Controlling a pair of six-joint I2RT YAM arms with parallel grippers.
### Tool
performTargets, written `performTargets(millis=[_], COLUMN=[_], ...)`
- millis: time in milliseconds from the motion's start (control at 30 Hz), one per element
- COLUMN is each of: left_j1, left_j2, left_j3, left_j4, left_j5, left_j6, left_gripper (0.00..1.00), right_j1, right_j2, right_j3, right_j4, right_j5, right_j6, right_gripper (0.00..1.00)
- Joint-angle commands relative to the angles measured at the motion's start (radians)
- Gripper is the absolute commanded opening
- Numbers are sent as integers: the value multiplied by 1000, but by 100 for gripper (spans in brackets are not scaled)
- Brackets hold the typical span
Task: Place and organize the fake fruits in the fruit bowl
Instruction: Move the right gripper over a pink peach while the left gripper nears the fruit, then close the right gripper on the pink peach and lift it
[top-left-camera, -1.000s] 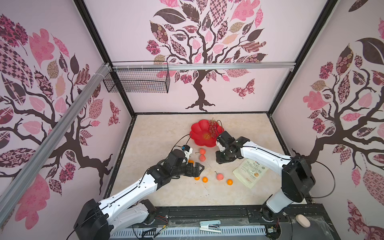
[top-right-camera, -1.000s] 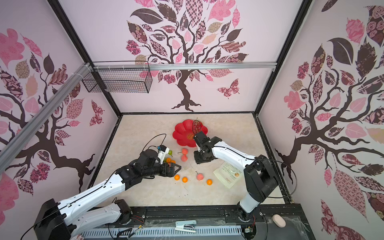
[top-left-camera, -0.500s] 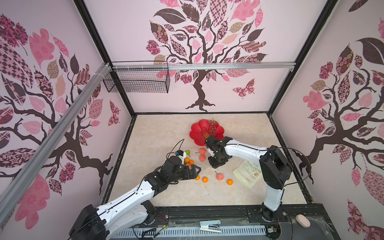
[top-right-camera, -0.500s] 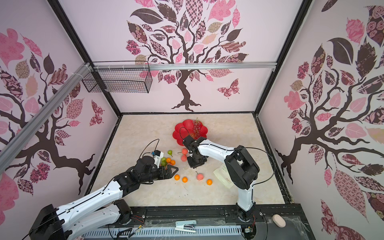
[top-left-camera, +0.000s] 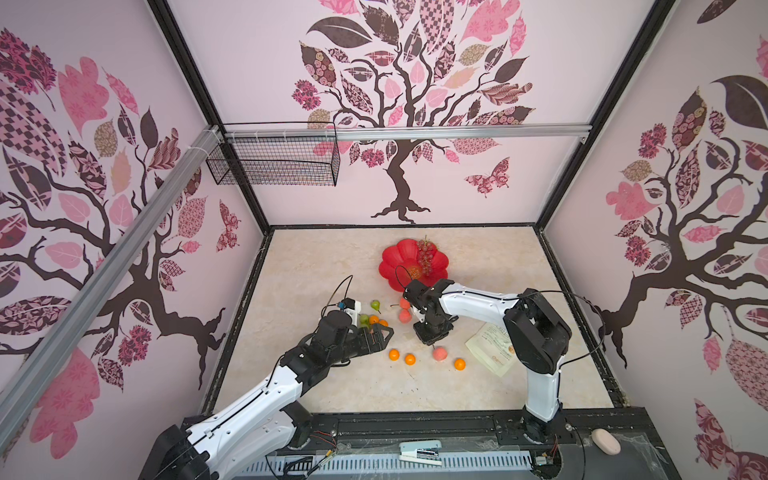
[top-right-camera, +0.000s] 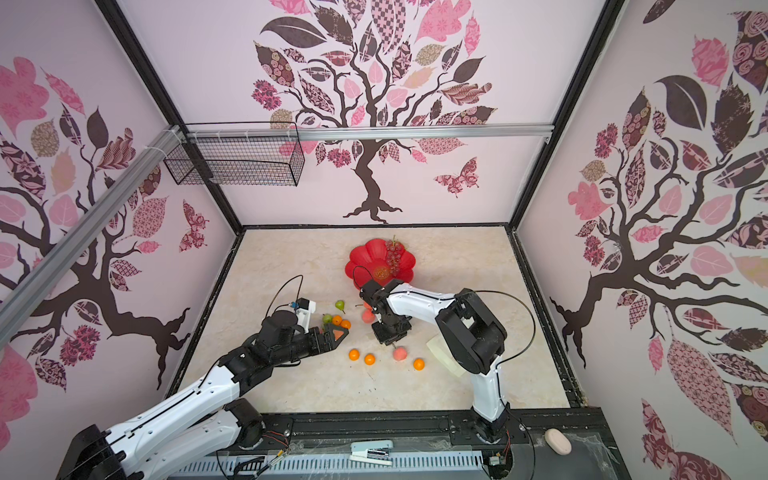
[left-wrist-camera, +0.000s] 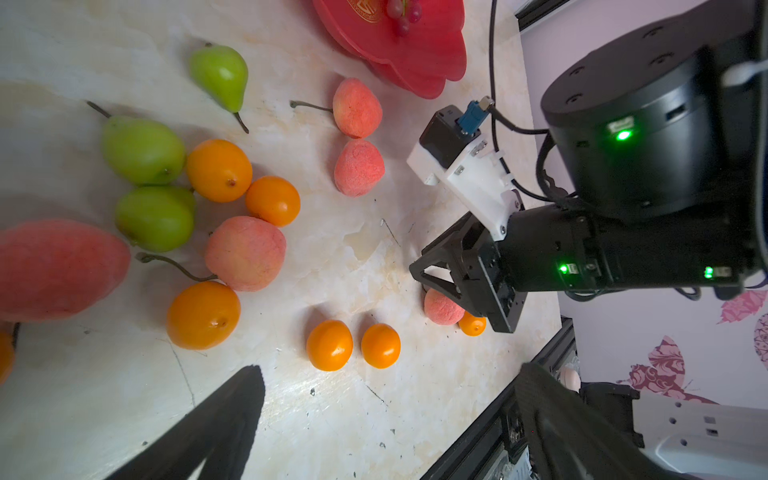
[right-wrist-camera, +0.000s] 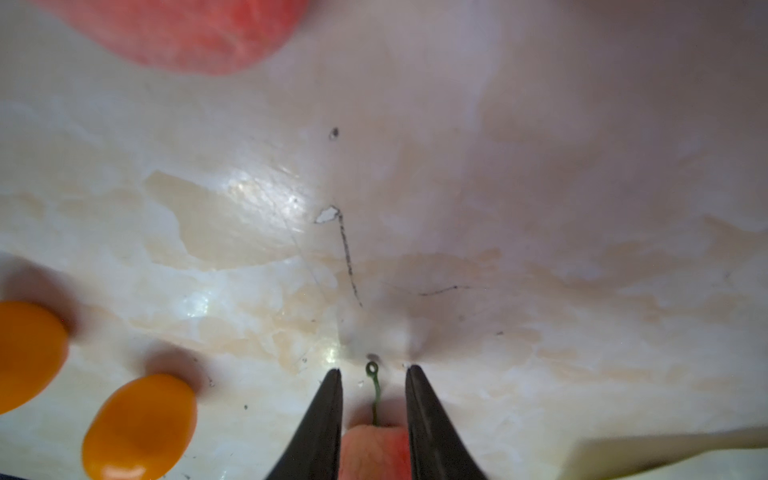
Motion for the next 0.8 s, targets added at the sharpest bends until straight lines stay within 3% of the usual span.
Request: performTargets(millis=[0,400,767], left_j1=[11,14,18], left_j2=[-11,-1,-2], left_j3=[-19,-18,-24], left_j4=[2,10,19], left_j5=[24,34,29], left_j6=[5,10,16], left_gripper=[98,98,98], right_j1=[6,9,10], right_j2=[38,77,84], right_j3=[27,21,-7], right_j4=[-39,-42,-21], right_j5=[24,35,53], right_j6=[-9,-4,5], right_gripper=[30,23,9])
